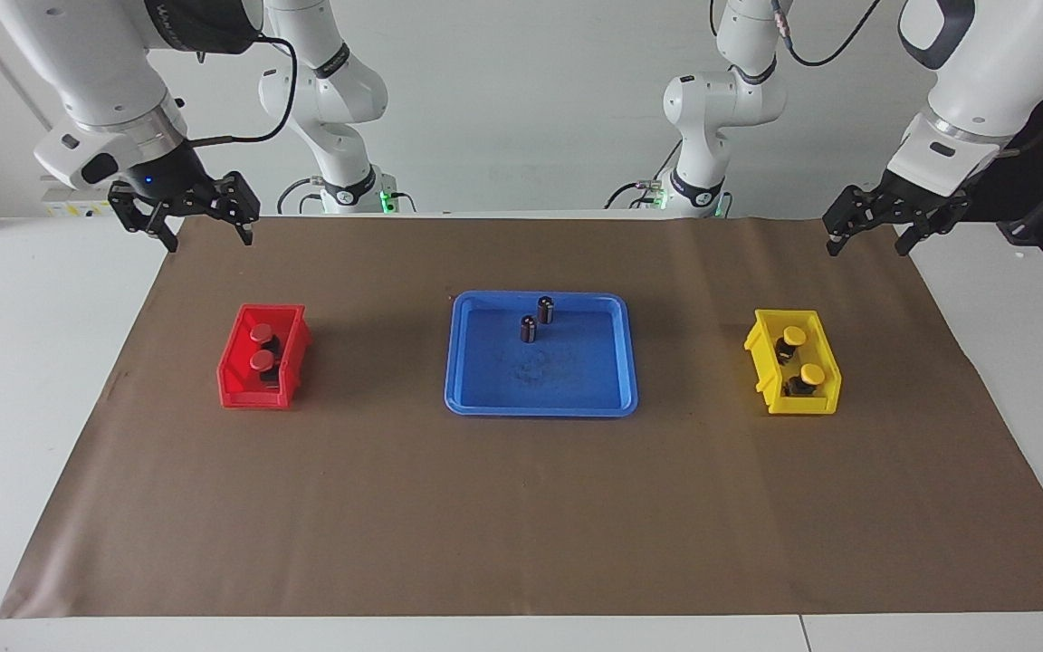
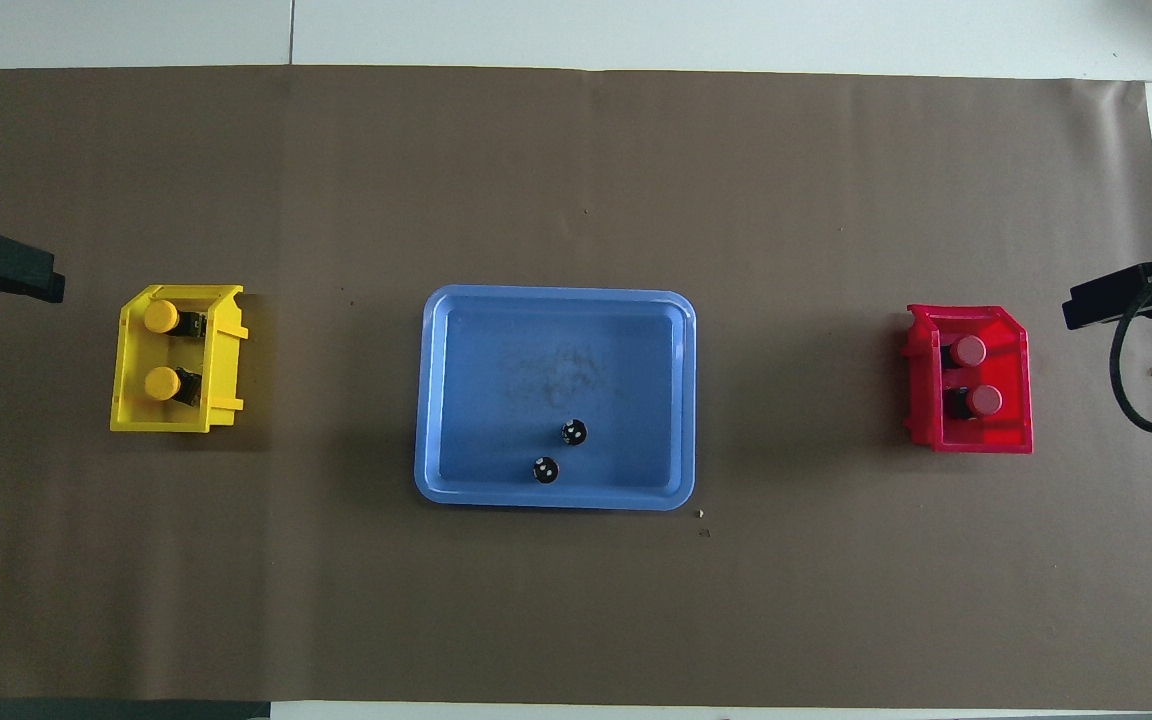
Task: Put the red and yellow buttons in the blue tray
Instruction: 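Reach the right gripper toward the red buttons in the red holder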
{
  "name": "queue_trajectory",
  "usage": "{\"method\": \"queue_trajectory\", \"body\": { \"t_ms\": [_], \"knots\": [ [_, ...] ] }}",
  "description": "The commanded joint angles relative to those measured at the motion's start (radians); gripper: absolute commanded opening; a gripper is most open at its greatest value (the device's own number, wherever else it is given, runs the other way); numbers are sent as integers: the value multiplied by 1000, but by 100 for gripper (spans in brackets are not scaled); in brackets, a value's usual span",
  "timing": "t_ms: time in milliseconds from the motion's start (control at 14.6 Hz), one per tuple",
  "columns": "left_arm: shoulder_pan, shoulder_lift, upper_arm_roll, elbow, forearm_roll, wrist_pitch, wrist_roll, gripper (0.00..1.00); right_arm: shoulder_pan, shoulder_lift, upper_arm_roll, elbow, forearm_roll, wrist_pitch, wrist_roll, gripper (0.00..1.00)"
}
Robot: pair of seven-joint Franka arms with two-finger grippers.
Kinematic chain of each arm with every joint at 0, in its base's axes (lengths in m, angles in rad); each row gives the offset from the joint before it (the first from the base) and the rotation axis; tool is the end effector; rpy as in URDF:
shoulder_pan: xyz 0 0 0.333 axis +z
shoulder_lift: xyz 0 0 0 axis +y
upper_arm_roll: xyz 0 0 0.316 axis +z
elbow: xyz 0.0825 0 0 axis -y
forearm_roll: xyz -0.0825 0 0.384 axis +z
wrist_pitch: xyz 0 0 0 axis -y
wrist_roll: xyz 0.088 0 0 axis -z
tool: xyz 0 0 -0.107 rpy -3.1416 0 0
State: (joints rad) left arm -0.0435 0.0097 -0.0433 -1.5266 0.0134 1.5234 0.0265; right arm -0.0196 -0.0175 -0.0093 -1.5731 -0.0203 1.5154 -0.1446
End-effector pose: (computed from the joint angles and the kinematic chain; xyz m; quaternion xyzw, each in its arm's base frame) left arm 0.5512 -0.0463 0.6358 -0.9984 0.0563 0.0062 0.0067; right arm 0.5430 -0.0180 0.6283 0.9981 0.0574 -0.0209 0.0083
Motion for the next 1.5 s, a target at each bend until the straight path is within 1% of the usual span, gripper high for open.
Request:
{"method": "queue_trajectory", "body": {
  "t_ms": [0, 683, 820, 888, 1024, 1093, 1229, 1366, 1434],
  "knots": [
    [2, -30, 2, -32, -13, -6, -2, 100, -8, -1, 3, 7, -10, -17, 10, 100],
    [4, -30, 2, -32, -13, -3, -2, 100, 7, -9, 8, -7, -7, -9, 7, 100],
    [4, -30, 2, -32, -13, -5, -2, 100, -3, -7, 11, -10, 2, 40, -7, 100],
    [2, -30, 2, -32, -13, -5, -2, 100, -6, -10, 11, -39, 8, 63, -7, 100],
    [2, -30, 3, -32, -13, -3, -2, 100, -7, -56, 11, -158, 11, 175, -13, 99],
    [2, -30, 2, -32, -13, -5, -2, 100, -8, -59, 9, -201, 16, 216, -24, 95],
    [2, -30, 2, -32, -13, -5, -2, 100, -22, -33, 8, -238, 28, 282, -35, 90],
    [2, -30, 2, -32, -13, -5, -2, 100, -51, 54, 9, -231, 60, 331, -58, 85],
    [2, -30, 2, -32, -13, -5, -2, 100, -74, 97, 8, -228, 80, 379, -76, 83]
  ]
}}
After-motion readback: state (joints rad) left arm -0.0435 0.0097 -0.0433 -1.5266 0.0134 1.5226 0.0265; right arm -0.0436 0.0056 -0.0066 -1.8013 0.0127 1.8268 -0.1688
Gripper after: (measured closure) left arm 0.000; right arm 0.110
